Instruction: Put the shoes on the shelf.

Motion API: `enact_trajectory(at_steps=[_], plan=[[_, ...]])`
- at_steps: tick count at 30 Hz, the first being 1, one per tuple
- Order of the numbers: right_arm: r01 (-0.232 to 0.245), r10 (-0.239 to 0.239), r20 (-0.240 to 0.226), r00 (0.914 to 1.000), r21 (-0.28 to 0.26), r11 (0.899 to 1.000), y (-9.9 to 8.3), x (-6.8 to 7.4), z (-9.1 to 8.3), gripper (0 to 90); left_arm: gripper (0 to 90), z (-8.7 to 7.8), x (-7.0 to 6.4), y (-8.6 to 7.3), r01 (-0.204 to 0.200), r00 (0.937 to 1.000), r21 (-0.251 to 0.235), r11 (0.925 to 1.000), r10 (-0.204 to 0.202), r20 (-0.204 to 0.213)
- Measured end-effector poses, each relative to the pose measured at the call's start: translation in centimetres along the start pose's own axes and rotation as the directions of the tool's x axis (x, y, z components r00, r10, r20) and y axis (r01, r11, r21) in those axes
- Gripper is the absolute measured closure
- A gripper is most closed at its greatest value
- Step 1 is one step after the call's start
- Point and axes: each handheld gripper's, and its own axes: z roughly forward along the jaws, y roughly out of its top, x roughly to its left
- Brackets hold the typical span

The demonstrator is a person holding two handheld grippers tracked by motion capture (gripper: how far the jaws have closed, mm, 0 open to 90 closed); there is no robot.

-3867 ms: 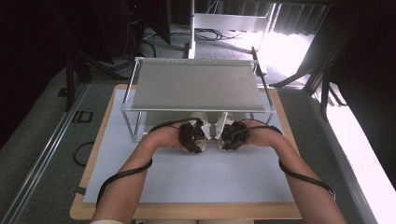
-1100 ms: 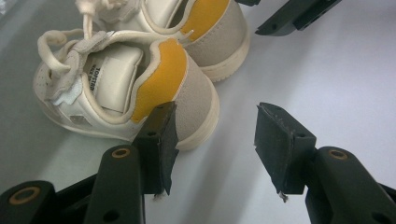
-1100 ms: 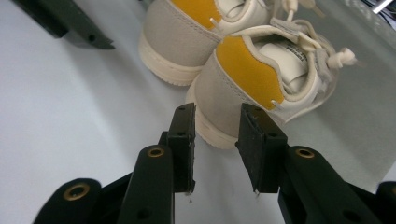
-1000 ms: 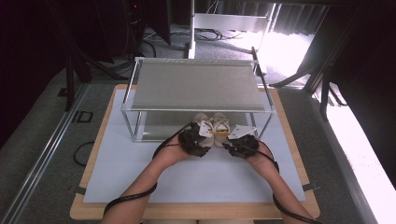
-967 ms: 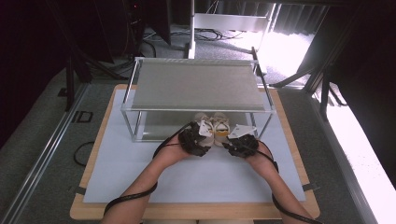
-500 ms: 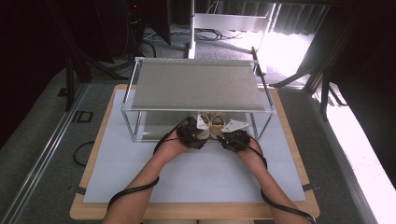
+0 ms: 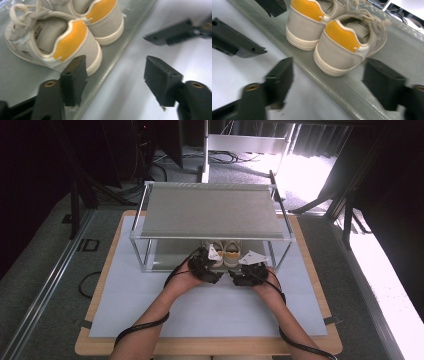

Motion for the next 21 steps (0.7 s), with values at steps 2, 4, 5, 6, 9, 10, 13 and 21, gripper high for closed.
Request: enact_trajectory(at_steps=[2, 4, 5, 6, 9, 10, 13, 21], plan=[[-0.009, 0.009, -0.002, 1.0000, -0.005, 1.000, -0.3, 0.1, -0.2, 12.8, 27.4, -0.1, -0.1, -0.2, 0.014, 0.9999, 0.002, 0.9999, -0.014, 0.009], [-0.014, 0.013, -0.019, 0.9997, -0.028, 1.000, -0.7, 0.1, -0.6, 10.7, 20.7, -0.1, -0.3, -0.5, 0.015, 0.9993, 0.008, 0.9999, -0.015, 0.034], [-0.018, 0.018, -0.015, 0.9997, -0.040, 0.999, -0.9, 0.1, -0.8, 10.7, 17.7, -0.1, -0.4, -0.7, 0.006, 0.9992, 0.011, 0.9999, -0.006, 0.039], [-0.023, 0.022, -0.020, 0.9996, -0.044, 0.999, -1.1, 0.1, -1.0, 10.7, 15.9, -0.1, -0.5, -0.8, 0.003, 0.9990, 0.011, 0.9999, -0.004, 0.045], [-0.023, 0.021, -0.031, 0.9993, -0.061, 0.998, -1.8, 0.0, -1.6, 10.7, 6.7, -0.1, -1.0, -1.5, -0.003, 0.9987, -0.011, 0.9999, 0.004, 0.052], [-0.029, 0.027, -0.040, 0.9988, -0.068, 0.997, -2.0, -0.1, -1.8, 10.7, 6.7, -0.2, -1.1, -1.7, -0.007, 0.9985, -0.010, 0.9999, 0.007, 0.053], [-0.041, 0.038, -0.043, 0.9984, -0.079, 0.996, -2.7, -0.3, -2.4, 10.7, 1.3, -0.4, -1.3, -2.3, 0.008, 0.9984, -0.021, 0.9998, -0.006, 0.056], [-0.060, 0.057, -0.048, 0.9972, -0.061, 0.996, -4.6, -0.9, -4.0, 10.7, 1.3, -1.6, -1.3, -4.5, 0.037, 0.9990, -0.052, 0.9980, -0.035, 0.029]])
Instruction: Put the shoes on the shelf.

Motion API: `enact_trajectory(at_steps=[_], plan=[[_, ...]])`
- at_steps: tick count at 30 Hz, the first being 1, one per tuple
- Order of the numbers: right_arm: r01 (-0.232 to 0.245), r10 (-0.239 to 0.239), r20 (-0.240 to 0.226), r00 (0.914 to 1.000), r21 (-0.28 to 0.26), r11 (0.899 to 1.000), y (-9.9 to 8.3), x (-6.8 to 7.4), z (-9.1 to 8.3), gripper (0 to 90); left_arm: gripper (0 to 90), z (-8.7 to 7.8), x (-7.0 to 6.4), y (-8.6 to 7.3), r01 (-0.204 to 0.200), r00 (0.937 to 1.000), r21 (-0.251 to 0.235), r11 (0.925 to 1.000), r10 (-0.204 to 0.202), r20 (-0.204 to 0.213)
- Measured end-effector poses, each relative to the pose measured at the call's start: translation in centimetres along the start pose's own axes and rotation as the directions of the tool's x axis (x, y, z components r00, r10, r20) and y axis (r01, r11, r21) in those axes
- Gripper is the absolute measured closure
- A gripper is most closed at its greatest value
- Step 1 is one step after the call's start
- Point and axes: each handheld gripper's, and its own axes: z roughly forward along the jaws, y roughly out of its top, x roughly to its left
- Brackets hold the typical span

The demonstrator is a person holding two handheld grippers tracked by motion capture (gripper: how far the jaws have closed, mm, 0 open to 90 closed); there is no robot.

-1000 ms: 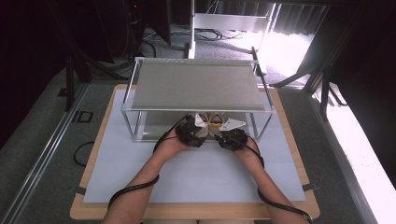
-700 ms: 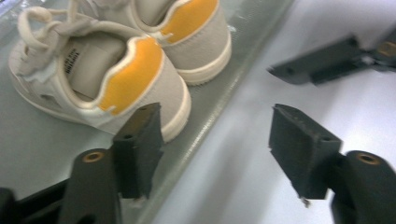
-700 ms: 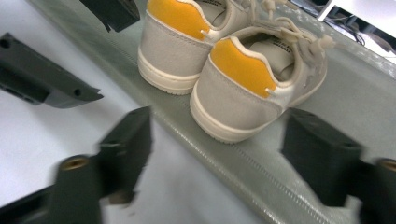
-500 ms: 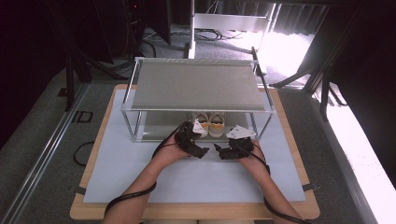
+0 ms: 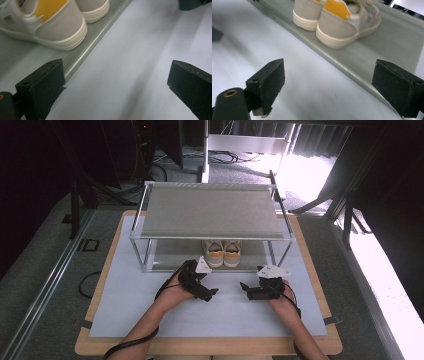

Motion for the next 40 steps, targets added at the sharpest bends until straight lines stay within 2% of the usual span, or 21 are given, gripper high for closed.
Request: enact_trajectory(at_steps=[4, 10, 12, 15, 23, 26, 30, 36, 40], plan=[[-0.020, 0.020, -0.005, 0.9998, -0.001, 1.000, -1.2, -0.3, -0.8, 10.8, 1.3, -0.6, 0.2, -1.2, 0.013, 0.9997, -0.017, 0.9998, -0.013, -0.018], [-0.049, 0.049, 0.035, 0.9982, -0.016, 0.999, -2.9, -1.2, -2.1, 10.7, 1.4, -1.4, 0.6, -2.7, 0.037, 0.9986, -0.040, 0.9985, -0.039, -0.036], [-0.060, 0.061, 0.046, 0.9971, -0.023, 0.998, -3.5, -1.5, -2.7, 10.8, 1.4, -1.7, 0.5, -3.0, 0.038, 0.9977, -0.048, 0.9981, -0.040, -0.055], [-0.059, 0.060, 0.063, 0.9962, -0.009, 0.998, -4.1, -2.1, -3.4, 10.8, 1.4, -2.3, 0.6, -3.5, 0.060, 0.9968, -0.065, 0.9961, -0.064, -0.049], [-0.080, 0.081, 0.089, 0.9927, -0.016, 0.997, -5.9, -3.0, -5.4, 10.8, 1.4, -3.7, 0.4, -5.3, 0.058, 0.9950, -0.081, 0.9951, -0.064, -0.077], [-0.085, 0.088, 0.103, 0.9908, -0.029, 0.996, -6.4, -3.1, -6.3, 10.8, 1.4, -4.2, 0.4, -6.1, 0.079, 0.9935, -0.094, 0.9924, -0.086, -0.074], [-0.100, 0.104, 0.114, 0.9881, -0.038, 0.994, -7.2, -3.5, -7.4, 10.8, 1.4, -4.6, 0.2, -7.1, 0.083, 0.9915, -0.097, 0.9918, -0.092, -0.092], [-0.124, 0.130, 0.115, 0.9848, -0.055, 0.991, -8.2, -4.1, -8.4, 10.8, 1.4, -5.3, -0.2, -8.6, 0.077, 0.9892, -0.105, 0.9916, -0.089, -0.117], [-0.145, 0.151, 0.120, 0.9812, -0.060, 0.988, -8.6, -4.4, -8.4, 10.8, 1.4, -5.5, -0.2, -9.4, 0.094, 0.9882, -0.108, 0.9896, -0.106, -0.111]])
